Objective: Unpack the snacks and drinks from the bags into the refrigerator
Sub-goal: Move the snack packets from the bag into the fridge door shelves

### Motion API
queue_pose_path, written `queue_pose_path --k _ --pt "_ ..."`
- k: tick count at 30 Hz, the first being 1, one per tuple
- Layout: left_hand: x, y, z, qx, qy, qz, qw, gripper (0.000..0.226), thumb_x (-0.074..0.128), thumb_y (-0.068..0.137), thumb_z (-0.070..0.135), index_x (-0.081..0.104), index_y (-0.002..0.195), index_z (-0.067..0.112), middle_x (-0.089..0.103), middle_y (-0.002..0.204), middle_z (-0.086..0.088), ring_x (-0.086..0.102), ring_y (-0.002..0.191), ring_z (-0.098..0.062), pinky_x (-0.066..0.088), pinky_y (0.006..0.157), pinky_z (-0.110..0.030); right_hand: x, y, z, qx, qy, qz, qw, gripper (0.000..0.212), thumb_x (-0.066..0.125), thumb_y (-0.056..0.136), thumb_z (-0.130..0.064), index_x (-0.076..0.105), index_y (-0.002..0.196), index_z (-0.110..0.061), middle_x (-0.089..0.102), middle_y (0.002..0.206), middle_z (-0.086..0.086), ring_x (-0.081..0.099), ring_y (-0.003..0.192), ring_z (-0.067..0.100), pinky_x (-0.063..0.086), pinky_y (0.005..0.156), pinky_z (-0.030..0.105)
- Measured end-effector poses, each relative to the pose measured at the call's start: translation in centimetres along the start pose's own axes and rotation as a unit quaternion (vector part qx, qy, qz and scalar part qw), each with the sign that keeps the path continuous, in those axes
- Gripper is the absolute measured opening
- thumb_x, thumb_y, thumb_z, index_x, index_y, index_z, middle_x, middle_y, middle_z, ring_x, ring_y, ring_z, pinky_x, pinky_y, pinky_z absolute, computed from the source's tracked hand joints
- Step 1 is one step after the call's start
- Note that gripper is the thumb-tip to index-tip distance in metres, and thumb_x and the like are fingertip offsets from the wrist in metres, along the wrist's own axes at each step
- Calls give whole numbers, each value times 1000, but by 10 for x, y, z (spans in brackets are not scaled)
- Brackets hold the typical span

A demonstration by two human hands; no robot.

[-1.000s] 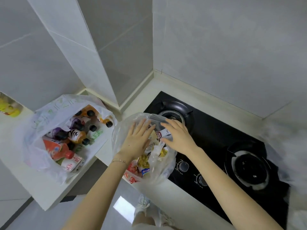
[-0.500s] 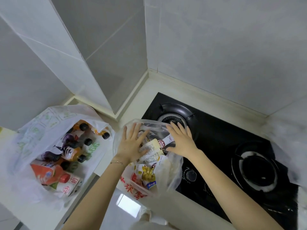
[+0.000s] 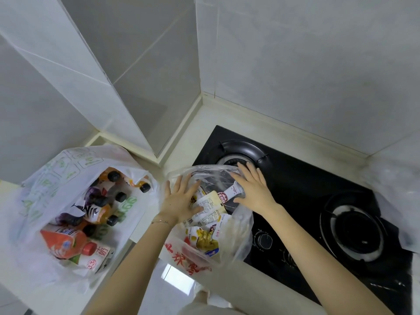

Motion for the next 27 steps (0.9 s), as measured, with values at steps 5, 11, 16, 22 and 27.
queue_pose_path --k 5,11,16,22,27 --pt "6 -7 12 -7 -40 5 999 59 52 91 56 39 141 27 -7 163 -7 -15 148 -32 -12 113 -59 13 -2 -17 -47 7 24 999 47 65 89 -32 54 134 -27 3 162 4 -10 149 27 -14 115 39" --pt "5 -10 22 -31 -8 -2 999 53 55 91 55 44 139 37 -8 163 -5 -16 148 -33 -15 113 -59 17 -6 -24 4 -7 16 1000 37 62 91 -29 56 128 -25 5 161 9 -11 148 30 -8 118 42" --pt "2 -15 25 -42 -44 18 998 47 61 90 47 51 134 34 -2 163 -3 -16 148 -30 -16 113 -56 11 -8 -28 3 -27 51 998 18 64 89 -22 63 106 -16 19 156 12 2 148 32 0 120 42" --pt "-5 -23 26 -39 -110 97 988 32 66 88 35 62 118 24 22 158 0 -1 150 -24 -15 116 -48 3 -14 -31 37 -41 143 988 14 84 66 -16 70 69 -19 52 125 8 37 122 27 34 107 40" --pt "-24 -31 21 -8 -223 189 956 34 78 79 20 67 111 15 56 137 -2 34 141 -29 16 118 -42 -13 -16 -37 18 7 202 979 11 84 68 -16 73 71 -17 55 122 9 44 120 30 36 103 44"
Point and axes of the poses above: each hand's wrist, its own y-axis towards the middle knuckle, its own x-axis out of the palm, z = x × y, the point moved 2 cm from there along y, towards the middle knuckle
